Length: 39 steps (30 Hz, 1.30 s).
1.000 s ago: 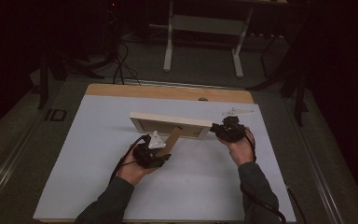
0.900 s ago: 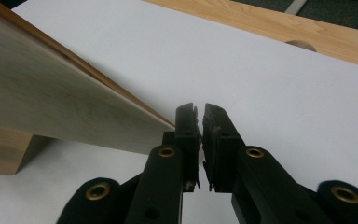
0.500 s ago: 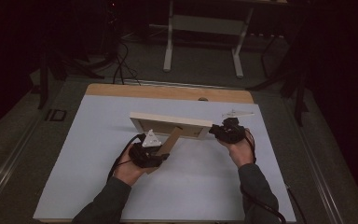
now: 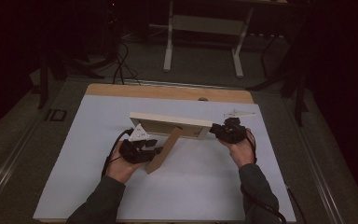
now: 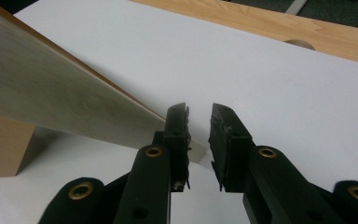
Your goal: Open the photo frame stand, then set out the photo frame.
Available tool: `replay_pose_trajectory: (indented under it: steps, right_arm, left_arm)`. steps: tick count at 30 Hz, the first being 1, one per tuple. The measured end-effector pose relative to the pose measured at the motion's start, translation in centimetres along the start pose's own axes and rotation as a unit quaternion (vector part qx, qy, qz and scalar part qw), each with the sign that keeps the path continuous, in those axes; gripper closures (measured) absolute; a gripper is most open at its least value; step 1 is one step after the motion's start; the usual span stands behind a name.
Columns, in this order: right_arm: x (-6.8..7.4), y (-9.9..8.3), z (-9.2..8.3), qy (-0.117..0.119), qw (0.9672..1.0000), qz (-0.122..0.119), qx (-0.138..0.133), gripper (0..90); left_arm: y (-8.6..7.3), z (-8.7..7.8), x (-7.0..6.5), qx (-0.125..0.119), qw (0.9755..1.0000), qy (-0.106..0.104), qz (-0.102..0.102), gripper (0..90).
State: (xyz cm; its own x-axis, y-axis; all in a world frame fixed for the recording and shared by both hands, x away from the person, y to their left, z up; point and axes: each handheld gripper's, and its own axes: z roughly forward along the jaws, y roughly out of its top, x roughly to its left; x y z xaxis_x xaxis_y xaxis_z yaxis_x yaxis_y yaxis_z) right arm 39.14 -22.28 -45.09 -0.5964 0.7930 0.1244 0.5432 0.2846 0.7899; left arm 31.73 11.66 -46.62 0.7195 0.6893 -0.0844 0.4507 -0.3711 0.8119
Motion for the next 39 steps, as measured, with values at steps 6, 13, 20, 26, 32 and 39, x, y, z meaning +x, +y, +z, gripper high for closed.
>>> replay_pose_trajectory:
  steps: [6, 13, 20, 26, 32, 39]
  right_arm:
    - [0.1, 0.0, 0.0, 0.002, 1.0, 0.002, -0.006, 76.4]
    - [-0.1, -0.1, 0.0, -0.002, 0.9999, 0.005, -0.009, 76.1]
    - [-0.2, 0.0, -0.1, 0.001, 0.9997, 0.014, -0.018, 76.0]
    - [-0.1, 0.2, -0.1, 0.012, 0.9991, 0.029, -0.029, 78.6]
    - [0.4, 0.5, 0.0, 0.012, 0.999, 0.019, -0.039, 89.8]
    - [0.8, 1.0, 0.1, 0.016, 0.9986, 0.02, -0.045, 89.8]
  left_arm:
    - [0.1, -0.8, 1.6, -0.013, 0.9986, 0.025, -0.044, 68.2]
    - [0.2, -1.4, 2.8, -0.024, 0.9964, 0.049, -0.065, 70.6]
    - [0.5, -1.6, 3.2, -0.039, 0.9944, 0.06, -0.077, 73.5]
    - [1.1, -1.8, 3.6, -0.054, 0.9923, 0.067, -0.089, 81.2]
    - [1.5, -1.9, 3.6, -0.069, 0.9906, 0.073, -0.093, 90.0]
    - [2.0, -1.6, 3.4, -0.065, 0.9914, 0.073, -0.087, 90.0]
